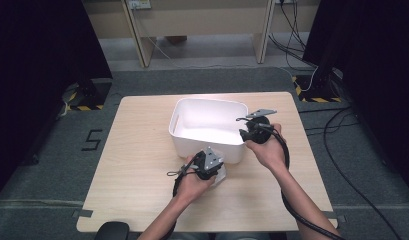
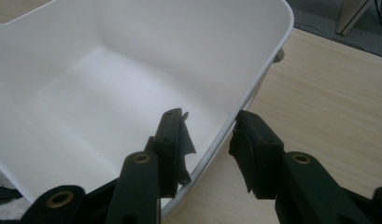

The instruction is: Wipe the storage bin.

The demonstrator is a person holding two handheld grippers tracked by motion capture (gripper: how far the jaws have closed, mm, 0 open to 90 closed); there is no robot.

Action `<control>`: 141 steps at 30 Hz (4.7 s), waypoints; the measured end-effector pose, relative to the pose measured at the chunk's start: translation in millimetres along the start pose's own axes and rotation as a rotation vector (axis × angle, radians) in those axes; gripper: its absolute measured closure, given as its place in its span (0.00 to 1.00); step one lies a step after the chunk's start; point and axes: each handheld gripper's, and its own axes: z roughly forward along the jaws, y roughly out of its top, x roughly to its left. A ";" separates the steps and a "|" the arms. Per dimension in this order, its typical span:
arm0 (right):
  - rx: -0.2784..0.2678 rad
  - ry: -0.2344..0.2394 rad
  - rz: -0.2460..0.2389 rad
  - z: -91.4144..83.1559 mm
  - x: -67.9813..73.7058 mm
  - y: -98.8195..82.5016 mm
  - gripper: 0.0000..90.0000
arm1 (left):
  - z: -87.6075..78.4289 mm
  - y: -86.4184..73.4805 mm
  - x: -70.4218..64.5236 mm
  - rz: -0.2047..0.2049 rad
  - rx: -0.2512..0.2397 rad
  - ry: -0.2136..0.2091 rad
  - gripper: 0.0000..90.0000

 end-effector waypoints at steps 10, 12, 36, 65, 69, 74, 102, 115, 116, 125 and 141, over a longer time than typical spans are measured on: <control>0.000 0.000 0.000 0.0 0.1 0.0 0.71 | 4.8 -2.2 -1.1 0.007 0.018 -0.006 0.86; 0.000 0.000 -0.002 0.0 0.0 0.0 0.71 | 5.9 -2.8 -1.5 0.007 0.020 -0.007 0.86; -0.001 0.002 0.000 0.0 -0.1 0.0 0.71 | 2.5 3.7 -4.5 0.011 0.017 -0.003 0.86; 0.000 0.005 0.010 0.1 -0.2 -0.2 0.71 | -19.1 33.8 -7.6 0.034 -0.061 0.008 0.86; 0.000 0.005 0.010 0.1 -0.2 -0.2 0.71 | -20.6 36.1 -7.7 0.035 -0.068 0.009 0.86; 0.006 0.007 0.006 0.4 0.7 -0.6 0.70 | -21.8 38.3 -8.2 0.035 -0.076 0.007 0.86; -0.006 0.043 0.040 -12.2 2.1 5.9 0.81 | -24.9 40.4 -0.1 0.023 -0.074 0.045 0.86; -0.021 0.053 0.086 -6.1 0.6 4.0 0.75 | -24.7 42.3 0.2 0.023 -0.072 0.047 0.86; -0.022 0.052 0.083 -6.0 0.5 4.1 0.76 | -24.5 42.4 0.5 0.022 -0.071 0.047 0.86; -0.020 0.036 0.073 -7.0 2.4 4.4 0.78 | -23.8 47.1 -0.1 0.021 -0.066 0.051 0.86; -0.018 0.036 0.078 -7.4 2.6 4.3 0.78 | -14.6 47.7 -2.6 0.038 -0.068 0.037 0.86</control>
